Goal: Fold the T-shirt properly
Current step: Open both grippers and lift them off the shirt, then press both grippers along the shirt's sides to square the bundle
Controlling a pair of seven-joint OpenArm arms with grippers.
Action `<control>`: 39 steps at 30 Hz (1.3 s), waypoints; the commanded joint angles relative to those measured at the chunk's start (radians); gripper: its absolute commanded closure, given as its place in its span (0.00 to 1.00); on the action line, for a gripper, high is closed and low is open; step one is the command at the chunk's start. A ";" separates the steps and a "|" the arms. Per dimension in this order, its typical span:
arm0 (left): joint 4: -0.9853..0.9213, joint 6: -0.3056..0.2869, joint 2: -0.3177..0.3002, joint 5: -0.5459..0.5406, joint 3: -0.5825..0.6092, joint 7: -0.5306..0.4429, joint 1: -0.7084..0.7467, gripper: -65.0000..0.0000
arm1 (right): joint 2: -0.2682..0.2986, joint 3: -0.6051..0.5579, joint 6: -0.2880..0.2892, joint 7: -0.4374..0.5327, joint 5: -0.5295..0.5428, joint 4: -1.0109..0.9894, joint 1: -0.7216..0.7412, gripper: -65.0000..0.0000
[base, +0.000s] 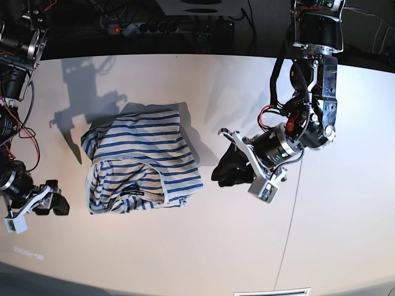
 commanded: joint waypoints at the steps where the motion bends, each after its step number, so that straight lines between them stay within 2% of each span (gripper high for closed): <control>1: 0.019 -0.004 0.000 -0.016 -0.001 -0.030 0.002 0.83 | 0.014 0.005 0.042 0.020 0.015 0.004 0.002 0.70; 3: 0.018 -0.005 0.000 -0.016 -0.001 -0.036 0.028 0.83 | 0.014 0.005 0.042 0.024 0.014 -0.011 -0.044 1.00; 8: 0.014 -0.005 0.000 0.000 -0.001 -0.048 0.037 0.83 | 0.011 0.005 0.042 0.097 -0.029 -0.013 -0.130 1.00; 12: -0.026 -0.005 0.000 0.000 -0.001 -0.052 0.039 0.83 | -0.001 0.004 0.043 0.107 -0.029 -0.013 -0.181 1.00; 17: -0.115 -0.008 0.000 0.007 0.006 -0.093 0.038 0.83 | -0.050 0.001 0.044 0.105 -0.044 -0.024 -0.192 1.00; 24: -0.161 -0.007 0.002 0.031 0.086 -0.100 0.039 0.83 | -0.114 -0.008 0.046 0.091 -0.043 -0.042 -0.192 1.00; 33: -0.161 -0.008 0.003 0.033 0.109 -0.084 0.039 0.83 | -0.183 -0.041 0.046 0.069 0.048 -0.041 -0.288 1.00; 39: -0.160 -0.007 0.002 0.033 0.109 -0.076 0.058 0.83 | -0.187 -0.035 0.046 0.072 0.076 -0.035 -0.353 1.00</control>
